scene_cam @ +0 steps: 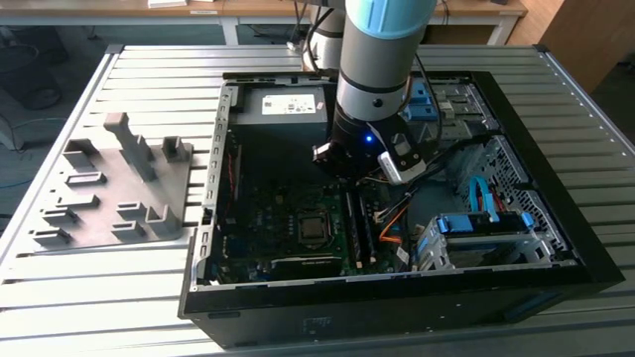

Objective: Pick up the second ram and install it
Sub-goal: 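Press down the second ram until it locks into place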

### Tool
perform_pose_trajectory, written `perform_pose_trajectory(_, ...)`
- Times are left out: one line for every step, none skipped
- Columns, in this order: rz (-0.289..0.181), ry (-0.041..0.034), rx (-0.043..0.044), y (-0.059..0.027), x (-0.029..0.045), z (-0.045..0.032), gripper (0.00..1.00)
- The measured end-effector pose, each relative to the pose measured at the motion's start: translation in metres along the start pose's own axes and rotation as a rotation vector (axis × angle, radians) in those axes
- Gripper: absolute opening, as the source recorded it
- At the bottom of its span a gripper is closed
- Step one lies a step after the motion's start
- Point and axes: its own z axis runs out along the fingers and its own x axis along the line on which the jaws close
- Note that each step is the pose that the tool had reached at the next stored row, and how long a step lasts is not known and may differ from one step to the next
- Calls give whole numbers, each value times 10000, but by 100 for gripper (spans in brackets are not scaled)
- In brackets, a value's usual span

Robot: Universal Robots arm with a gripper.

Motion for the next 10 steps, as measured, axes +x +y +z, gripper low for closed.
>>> perform_pose_trajectory(0,-2,-2,1,0,0,10)
perform_pose_trajectory(0,-13,-12,3,-1,-17,10)
perform_pose_trajectory(0,-22,-34,7,-1,-51,10)
perform_pose_trajectory(0,-18,-20,6,0,-100,10)
perform_pose_trajectory(0,-13,-5,3,2,-150,10)
perform_pose_trajectory(0,-14,-8,5,2,-192,10)
perform_pose_trajectory(0,-15,-10,3,3,-203,10)
perform_pose_trajectory(-1,-15,-10,-6,3,-204,10)
perform_pose_trajectory(0,-13,-7,-27,3,-205,10)
perform_pose_trajectory(1,-14,-4,-61,3,-204,10)
